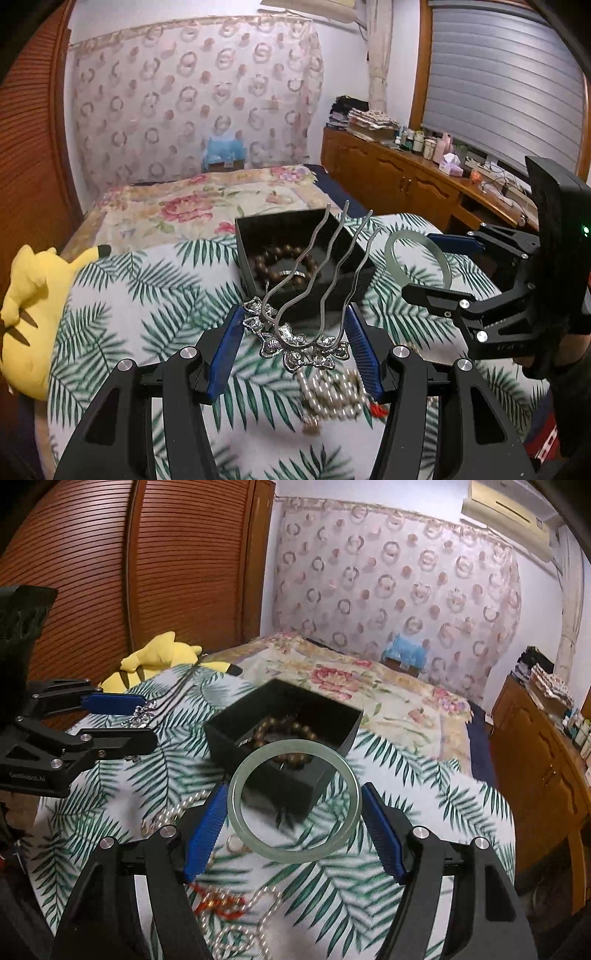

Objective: Organize jewelry
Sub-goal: 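Carry the hairpin into the black box with the left tool while the right releases the jade bangle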

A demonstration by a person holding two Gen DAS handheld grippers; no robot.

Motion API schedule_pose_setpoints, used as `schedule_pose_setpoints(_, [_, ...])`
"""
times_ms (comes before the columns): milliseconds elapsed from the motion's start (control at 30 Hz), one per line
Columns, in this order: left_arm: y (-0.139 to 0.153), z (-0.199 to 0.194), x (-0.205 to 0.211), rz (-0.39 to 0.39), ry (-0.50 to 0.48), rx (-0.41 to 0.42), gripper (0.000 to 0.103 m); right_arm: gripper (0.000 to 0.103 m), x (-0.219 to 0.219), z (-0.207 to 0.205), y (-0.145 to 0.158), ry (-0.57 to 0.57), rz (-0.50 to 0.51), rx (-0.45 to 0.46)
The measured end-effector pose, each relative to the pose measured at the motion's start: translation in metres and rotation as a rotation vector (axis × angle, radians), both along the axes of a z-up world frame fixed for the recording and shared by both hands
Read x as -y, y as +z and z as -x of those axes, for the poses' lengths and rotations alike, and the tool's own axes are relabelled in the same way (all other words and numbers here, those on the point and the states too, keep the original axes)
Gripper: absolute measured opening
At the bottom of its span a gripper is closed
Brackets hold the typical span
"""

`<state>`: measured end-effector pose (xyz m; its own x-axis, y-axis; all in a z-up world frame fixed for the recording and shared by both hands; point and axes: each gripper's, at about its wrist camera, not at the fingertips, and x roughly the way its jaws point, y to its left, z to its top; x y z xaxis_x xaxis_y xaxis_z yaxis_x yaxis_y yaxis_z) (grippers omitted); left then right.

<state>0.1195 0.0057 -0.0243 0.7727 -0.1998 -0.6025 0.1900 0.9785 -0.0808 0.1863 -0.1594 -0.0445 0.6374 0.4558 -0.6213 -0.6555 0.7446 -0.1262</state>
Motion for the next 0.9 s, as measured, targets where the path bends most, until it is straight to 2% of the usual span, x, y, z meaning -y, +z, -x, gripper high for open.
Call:
schedule_pose_setpoints(467, [0.012, -0.072, 0.007, -0.015, -0.021, -0.021, 0.054, 0.075, 0.005, -0.048, 0.013, -0.019, -0.066, -0.025])
schedule_pose_setpoints(900, [-0.014, -0.109, 0.013, -0.028, -0.039, -0.102, 0.055, 0.075, 0.010, -0.080, 0.015, -0.033, -0.067, -0.041])
